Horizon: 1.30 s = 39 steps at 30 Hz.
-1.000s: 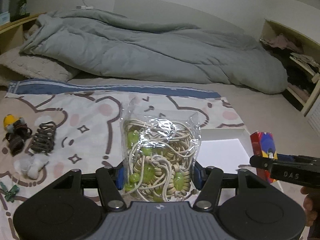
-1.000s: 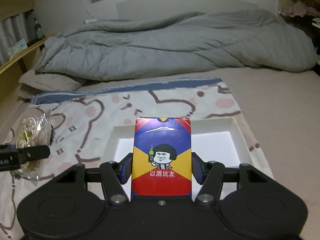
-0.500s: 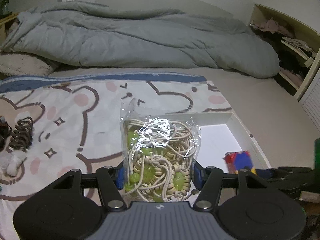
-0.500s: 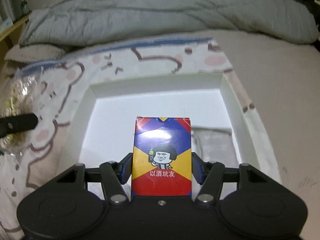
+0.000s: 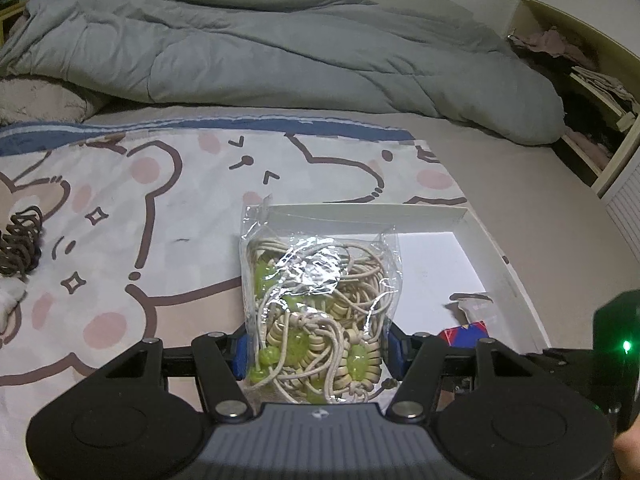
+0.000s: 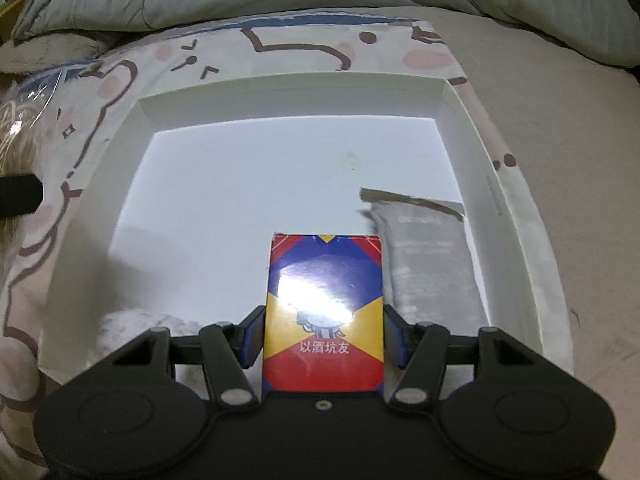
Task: Organize objects
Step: 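Lower the bag of cords with the left tool while the right tool lowers the card box into the tray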
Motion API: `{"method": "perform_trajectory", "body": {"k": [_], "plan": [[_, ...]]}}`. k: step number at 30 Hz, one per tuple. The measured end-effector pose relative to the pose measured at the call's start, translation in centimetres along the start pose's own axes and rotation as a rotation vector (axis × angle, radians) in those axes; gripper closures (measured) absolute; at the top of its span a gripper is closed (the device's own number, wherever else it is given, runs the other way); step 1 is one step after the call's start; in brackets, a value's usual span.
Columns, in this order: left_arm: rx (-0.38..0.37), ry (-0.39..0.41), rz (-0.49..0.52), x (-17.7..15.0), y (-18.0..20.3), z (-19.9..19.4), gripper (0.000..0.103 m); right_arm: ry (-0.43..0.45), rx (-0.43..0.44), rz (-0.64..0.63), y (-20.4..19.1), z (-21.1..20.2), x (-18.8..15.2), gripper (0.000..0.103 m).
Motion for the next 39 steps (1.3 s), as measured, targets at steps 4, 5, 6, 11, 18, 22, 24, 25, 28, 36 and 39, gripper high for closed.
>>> {"method": "perform_trajectory", "body": {"k": [4, 5, 6, 11, 18, 22, 24, 25, 28, 36, 39], "plan": [[-0.009, -0.007, -0.018, 0.1, 0.2, 1.1, 0.042, -0.033, -0.019, -0.005, 0.6, 0.5, -0.3, 0.038], [-0.012, -0.009, -0.016, 0.1, 0.2, 1.4, 0.042, -0.036, -0.018, -0.01, 0.7, 0.4, -0.4, 0.036], [-0.014, -0.012, -0.013, 0.1, 0.3, 1.7, 0.042, -0.031, -0.023, -0.011, 0.7, 0.1, -0.4, 0.033], [-0.014, -0.034, 0.008, -0.2, 0.9, 3.7, 0.042, 0.01, 0.002, 0.026, 1.3, -2.0, 0.3, 0.032], [-0.051, -0.082, -0.074, -1.6, 0.7, 6.2, 0.042, 0.03, 0.042, 0.102, 2.6, -3.3, 1.2, 0.032], [-0.069, -0.069, -0.097, -1.9, 0.8, 6.9, 0.041, 0.031, 0.046, 0.126, 2.9, -3.5, 1.3, 0.032], [-0.092, -0.054, -0.139, -1.9, 0.8, 7.1, 0.035, 0.029, 0.047, 0.128, 3.0, -3.4, 1.3, 0.032], [-0.108, -0.053, -0.161, -2.0, 0.8, 7.2, 0.022, 0.027, 0.047, 0.126, 3.0, -3.4, 1.3, 0.032], [-0.111, -0.057, -0.15, -1.8, 1.1, 6.9, 0.015, 0.024, 0.044, 0.113, 2.9, -3.3, 1.1, 0.032], [-0.072, -0.057, -0.1, -1.3, 0.9, 6.1, 0.04, 0.032, 0.046, 0.117, 2.9, -3.6, 1.2, 0.032], [-0.091, -0.081, -0.1, -1.5, 0.9, 6.3, 0.056, 0.039, 0.048, 0.115, 2.8, -3.8, 1.3, 0.032]]}}
Point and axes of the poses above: each gripper's, at about its wrist camera, not at the fingertips, and z roughly the way its jaws point, y to its right, x to its top, the point moved 9 cm from there along z, roughly the way its jaws point, and after that the axes turned 9 degrees about -x, right-handed, at the moved point
